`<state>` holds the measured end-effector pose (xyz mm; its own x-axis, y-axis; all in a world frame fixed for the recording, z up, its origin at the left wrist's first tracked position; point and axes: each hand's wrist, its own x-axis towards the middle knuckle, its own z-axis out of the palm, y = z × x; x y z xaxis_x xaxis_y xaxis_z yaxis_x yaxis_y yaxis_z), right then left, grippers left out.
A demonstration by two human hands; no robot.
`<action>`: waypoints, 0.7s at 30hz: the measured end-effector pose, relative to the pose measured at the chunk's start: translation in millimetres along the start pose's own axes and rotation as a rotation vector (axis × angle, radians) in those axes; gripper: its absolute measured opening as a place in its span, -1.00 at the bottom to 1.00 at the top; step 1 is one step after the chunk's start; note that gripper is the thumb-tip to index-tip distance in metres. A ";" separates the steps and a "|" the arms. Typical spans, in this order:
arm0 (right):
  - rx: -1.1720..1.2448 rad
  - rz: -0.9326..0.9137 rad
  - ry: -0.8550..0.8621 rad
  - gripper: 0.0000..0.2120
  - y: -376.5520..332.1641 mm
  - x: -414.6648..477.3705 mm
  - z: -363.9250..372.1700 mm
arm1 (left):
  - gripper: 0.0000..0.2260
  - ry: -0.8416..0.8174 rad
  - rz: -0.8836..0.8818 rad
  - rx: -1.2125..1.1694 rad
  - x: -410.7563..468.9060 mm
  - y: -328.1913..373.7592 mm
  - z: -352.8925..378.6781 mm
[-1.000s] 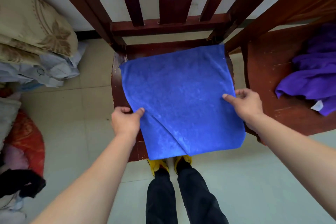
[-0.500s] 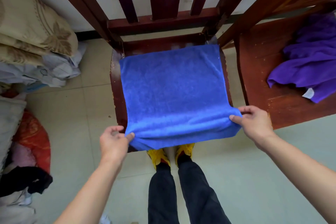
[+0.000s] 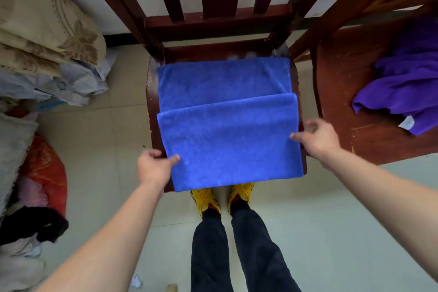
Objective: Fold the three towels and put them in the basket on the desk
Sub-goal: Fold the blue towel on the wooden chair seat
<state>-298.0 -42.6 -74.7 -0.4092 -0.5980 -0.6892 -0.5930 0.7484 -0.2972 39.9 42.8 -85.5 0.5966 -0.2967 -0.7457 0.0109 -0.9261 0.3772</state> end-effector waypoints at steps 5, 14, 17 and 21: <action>-0.165 0.113 -0.187 -0.73 66.0 -34.3 24.8 | -0.76 -0.007 0.016 0.230 -23.5 -48.4 8.6; 0.227 -0.122 -0.056 -0.87 -3.7 -27.4 -20.5 | -0.83 -0.045 0.155 -0.062 -20.6 37.3 -37.6; 0.295 -0.161 -0.048 -0.83 -45.4 -2.3 -24.1 | -0.80 -0.038 0.208 -0.162 -5.1 75.1 -32.4; 0.313 -0.099 0.004 -0.83 -56.4 30.5 -8.4 | -0.89 0.032 0.195 -0.230 18.3 84.5 -12.2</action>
<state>-282.8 -105.5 -73.5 -0.3634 -0.6727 -0.6445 -0.3886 0.7382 -0.5514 61.5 -38.0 -60.6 0.6304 -0.4525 -0.6308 0.0730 -0.7743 0.6285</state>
